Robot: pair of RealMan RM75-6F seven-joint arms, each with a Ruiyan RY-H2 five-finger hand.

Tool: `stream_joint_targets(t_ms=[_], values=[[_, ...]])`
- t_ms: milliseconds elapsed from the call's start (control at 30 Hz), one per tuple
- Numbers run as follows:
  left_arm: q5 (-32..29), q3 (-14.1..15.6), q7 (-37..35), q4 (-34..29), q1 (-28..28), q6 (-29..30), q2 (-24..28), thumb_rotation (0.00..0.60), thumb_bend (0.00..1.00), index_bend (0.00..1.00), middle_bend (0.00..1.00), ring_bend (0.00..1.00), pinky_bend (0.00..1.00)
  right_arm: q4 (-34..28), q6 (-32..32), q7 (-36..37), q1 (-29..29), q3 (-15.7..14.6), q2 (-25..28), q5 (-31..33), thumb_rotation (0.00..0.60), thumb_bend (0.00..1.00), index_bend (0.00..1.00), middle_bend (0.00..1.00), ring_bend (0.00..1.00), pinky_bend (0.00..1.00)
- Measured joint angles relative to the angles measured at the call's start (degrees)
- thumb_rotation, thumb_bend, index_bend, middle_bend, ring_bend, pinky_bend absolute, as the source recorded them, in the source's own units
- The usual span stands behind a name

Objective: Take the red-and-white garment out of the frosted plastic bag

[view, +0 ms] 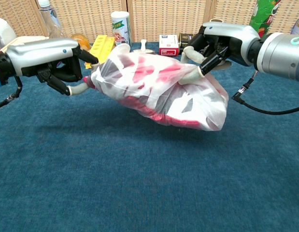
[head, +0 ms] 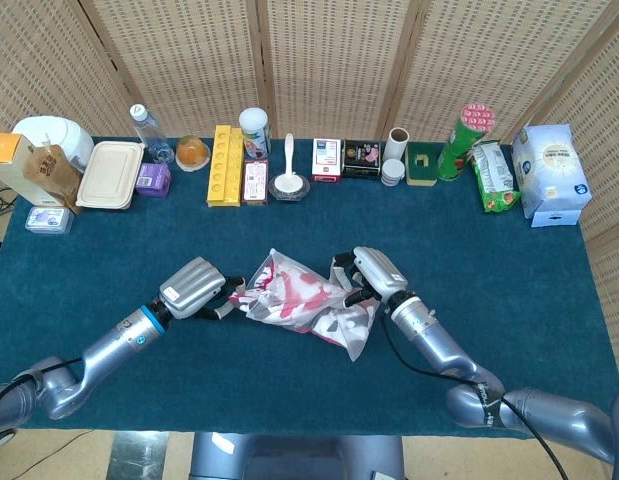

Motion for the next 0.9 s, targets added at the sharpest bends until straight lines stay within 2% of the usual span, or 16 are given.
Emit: stream_joint_targets(t_ms=[67,133,200,267,367,467,567,800,900], values=[[-0.88,0.06,-0.67,0.93,-0.09,-1.20,-0.91,0.600,0.45,0.83,1.00,0.95,0.87,0.58,0.40,-1.67,-0.07,-0.41,-0.31,-0.12,0.600,0.18,0.71,0.83,1.00,1.00],[-1.74,0.03,-1.09,1.40,-0.24,-2.33,-1.57,0.600,0.45,0.83,1.00,0.95,0.87,1.15,0.64,-3.91,-0.11,-0.91,-0.64,0.00,0.600,0.18,0.58,0.72,0.94,0.95],[-2.64,-0.01,-1.30,2.11,-0.49,-3.79,-2.44,0.600,0.45,0.83,1.00,0.95,0.87,1.68,0.67,-6.30,-0.11,-1.49,-0.92,0.35,0.600,0.18,0.41,0.56,0.76,0.80],[-3.61,-0.10,-1.29,3.30,-0.78,-5.29,-3.56,0.600,0.44,0.83,1.00,0.96,0.87,1.91,0.38,-8.14,-0.10,-1.86,-1.05,1.01,0.600,0.17,0.24,0.40,0.56,0.60],[-5.22,-0.43,-1.47,4.38,-1.14,-7.11,-4.61,0.600,0.44,0.83,1.00,0.96,0.87,1.72,-0.54,-8.28,-0.22,-1.81,-0.81,2.11,0.600,0.15,0.08,0.25,0.37,0.40],[-6.81,-0.99,-1.55,4.43,-1.68,-9.03,-4.99,0.600,0.44,0.83,1.00,0.96,0.87,1.50,-1.04,-6.29,-0.68,-1.49,0.00,2.54,0.600,0.13,0.02,0.17,0.28,0.31],[-7.59,-1.41,-0.83,4.16,-2.15,-10.09,-4.92,0.600,0.44,0.83,1.00,0.96,0.87,1.38,-0.46,-5.01,-1.48,-1.03,0.96,2.11,0.600,0.13,0.00,0.15,0.25,0.25],[-8.89,-2.02,0.47,2.43,-2.85,-11.75,-4.08,0.600,0.43,0.83,1.00,0.96,0.87,1.48,1.96,-3.01,-3.14,-0.61,2.99,-0.84,0.600,0.13,0.01,0.16,0.24,0.23],[-9.42,-2.24,0.88,1.50,-3.34,-12.94,-3.54,0.600,0.43,0.83,1.00,0.96,0.87,1.84,3.53,-2.62,-3.88,-0.80,3.73,-2.80,0.600,0.13,0.08,0.19,0.25,0.22]])
